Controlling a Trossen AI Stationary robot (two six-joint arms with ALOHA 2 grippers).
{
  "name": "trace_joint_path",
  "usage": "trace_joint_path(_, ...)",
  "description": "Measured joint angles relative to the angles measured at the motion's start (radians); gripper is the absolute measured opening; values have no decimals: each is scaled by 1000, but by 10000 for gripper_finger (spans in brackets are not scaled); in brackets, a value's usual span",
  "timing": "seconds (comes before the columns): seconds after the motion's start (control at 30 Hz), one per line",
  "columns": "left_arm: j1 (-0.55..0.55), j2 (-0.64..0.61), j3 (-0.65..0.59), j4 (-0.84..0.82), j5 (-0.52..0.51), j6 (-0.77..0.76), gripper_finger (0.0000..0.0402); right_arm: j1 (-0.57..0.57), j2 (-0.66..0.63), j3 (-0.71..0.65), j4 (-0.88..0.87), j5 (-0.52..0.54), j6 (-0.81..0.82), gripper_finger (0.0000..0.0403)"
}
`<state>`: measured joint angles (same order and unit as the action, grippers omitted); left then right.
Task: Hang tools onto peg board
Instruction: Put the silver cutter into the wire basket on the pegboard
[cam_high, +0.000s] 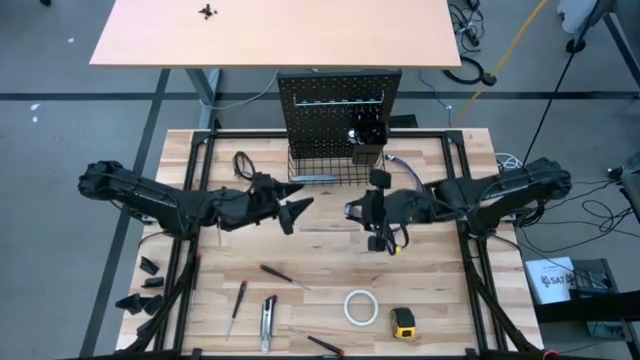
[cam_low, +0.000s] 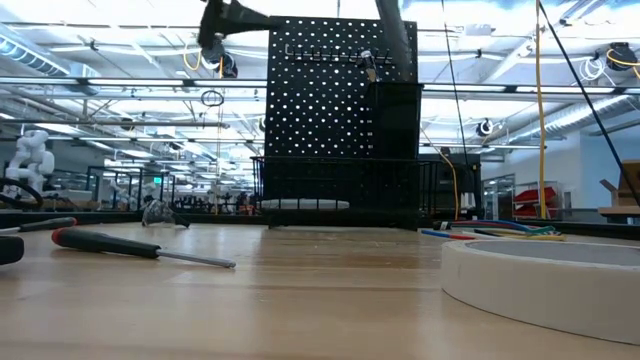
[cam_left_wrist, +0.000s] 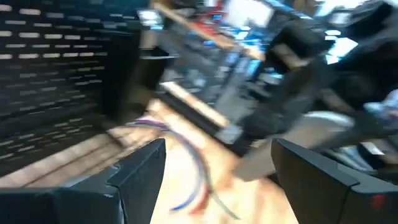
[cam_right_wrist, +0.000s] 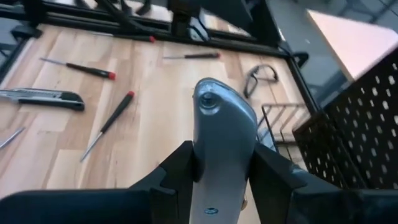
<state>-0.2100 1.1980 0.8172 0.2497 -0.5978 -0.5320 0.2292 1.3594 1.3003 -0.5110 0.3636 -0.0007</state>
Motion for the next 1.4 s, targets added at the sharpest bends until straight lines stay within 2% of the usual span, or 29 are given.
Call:
trace_joint_path(0.13,-18,-25,0,-86,-39,-24,292,-66,12,0,96,-99,-103,113)
trace_joint_path(0.23,-30,-37,0,-179,-39,-39,292,-117,44,0,186,-134,-144,113)
trace_joint_path(0.4,-36,-95,-1,-393,-39,-78,292,-197,137,0,330,-115,-174,113)
trace_joint_path(0.57,-41,-211,-1,-586,-39,-92,292,-280,245,6,432,-93,-171,113)
trace_joint_path(0.7,-42,-286,-1,-663,-40,-88,292,-319,350,136,300,-59,-149,113)
trace_joint_path(0.9,-39,-336,-1,-727,-46,-83,292,-334,549,407,72,-42,-201,113)
trace_joint_path(1.1,-42,-338,-1,-733,-39,-84,292,-338,704,620,-114,77,-257,113)
trace_joint_path(1.23,-42,-337,-1,-730,-37,-87,292,-350,771,700,-220,84,-270,113)
trace_joint_path(1.4,-42,-336,-1,-730,-35,-92,292,-369,796,706,-275,104,-246,113)
